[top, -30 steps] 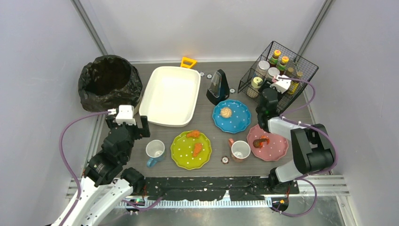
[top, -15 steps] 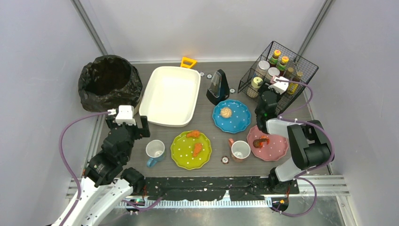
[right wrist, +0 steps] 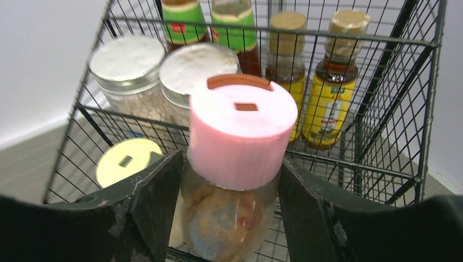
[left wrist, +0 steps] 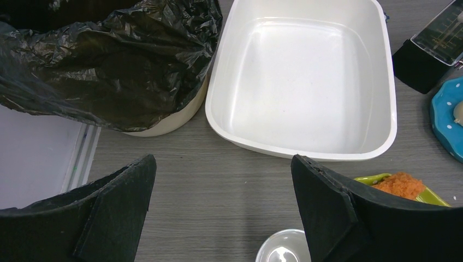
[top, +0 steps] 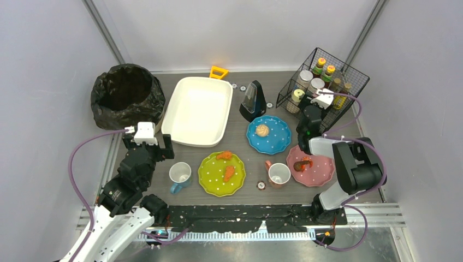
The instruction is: Clear the kitchen counter
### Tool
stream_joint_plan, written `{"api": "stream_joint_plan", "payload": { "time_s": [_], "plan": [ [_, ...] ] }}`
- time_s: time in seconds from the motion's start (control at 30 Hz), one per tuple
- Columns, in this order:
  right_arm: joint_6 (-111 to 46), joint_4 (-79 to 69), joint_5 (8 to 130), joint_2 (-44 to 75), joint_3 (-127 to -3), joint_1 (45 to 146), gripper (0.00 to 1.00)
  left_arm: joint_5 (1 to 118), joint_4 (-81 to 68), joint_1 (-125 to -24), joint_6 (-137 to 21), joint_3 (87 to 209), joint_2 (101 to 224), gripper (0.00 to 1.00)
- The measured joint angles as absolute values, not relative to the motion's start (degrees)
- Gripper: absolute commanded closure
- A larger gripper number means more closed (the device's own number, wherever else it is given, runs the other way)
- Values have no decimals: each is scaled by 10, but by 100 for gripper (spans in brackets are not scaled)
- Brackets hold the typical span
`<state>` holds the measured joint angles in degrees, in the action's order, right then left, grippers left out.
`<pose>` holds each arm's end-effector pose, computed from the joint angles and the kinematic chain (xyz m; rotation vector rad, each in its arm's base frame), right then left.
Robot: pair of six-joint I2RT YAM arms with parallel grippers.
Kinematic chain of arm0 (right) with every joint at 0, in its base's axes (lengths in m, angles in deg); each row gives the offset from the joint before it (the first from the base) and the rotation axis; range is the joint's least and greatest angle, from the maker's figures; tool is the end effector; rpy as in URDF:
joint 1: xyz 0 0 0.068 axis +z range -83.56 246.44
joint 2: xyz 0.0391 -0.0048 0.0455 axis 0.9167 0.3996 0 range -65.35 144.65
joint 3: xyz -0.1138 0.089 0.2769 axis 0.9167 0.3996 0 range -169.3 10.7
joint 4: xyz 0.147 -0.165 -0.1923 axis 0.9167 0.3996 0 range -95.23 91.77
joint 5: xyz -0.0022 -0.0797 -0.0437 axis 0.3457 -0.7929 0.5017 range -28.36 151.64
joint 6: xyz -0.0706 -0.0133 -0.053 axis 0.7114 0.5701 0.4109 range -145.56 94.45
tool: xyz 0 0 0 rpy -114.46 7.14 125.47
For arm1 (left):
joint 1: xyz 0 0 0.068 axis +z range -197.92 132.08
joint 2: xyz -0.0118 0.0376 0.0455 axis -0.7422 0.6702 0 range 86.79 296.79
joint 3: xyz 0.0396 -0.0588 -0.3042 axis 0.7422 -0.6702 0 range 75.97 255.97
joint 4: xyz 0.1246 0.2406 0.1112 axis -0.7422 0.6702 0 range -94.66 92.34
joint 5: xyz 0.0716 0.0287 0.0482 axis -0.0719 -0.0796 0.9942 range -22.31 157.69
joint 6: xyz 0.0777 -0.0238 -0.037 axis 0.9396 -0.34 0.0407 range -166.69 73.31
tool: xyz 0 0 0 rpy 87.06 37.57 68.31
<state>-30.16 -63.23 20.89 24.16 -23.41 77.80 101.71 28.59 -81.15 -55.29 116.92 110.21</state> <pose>0.3622 0.0199 0.2293 0.4740 1.4707 -0.3206 0.1269 -0.0298 0.3378 -0.0227 1.7973 0.0268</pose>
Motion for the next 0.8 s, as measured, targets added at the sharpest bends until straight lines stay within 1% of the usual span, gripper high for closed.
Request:
{"api": "stream_joint_plan", "payload": {
  "time_s": [0.13, 0.37, 0.57, 0.8],
  "plan": [
    [-301, -585, 224, 254, -237, 772, 22, 1017, 286, -812, -553, 1169, 1102, 5],
    [-302, -531, 228, 254, -238, 771, 18, 1017, 286, -812, -553, 1169, 1098, 5],
    [-303, -462, 234, 232, -255, 771, 17, 1017, 286, -812, -553, 1169, 1097, 5],
    [-340, -288, 259, 185, -342, 752, 19, 1017, 286, -812, -553, 1169, 1097, 5]
  ]
}}
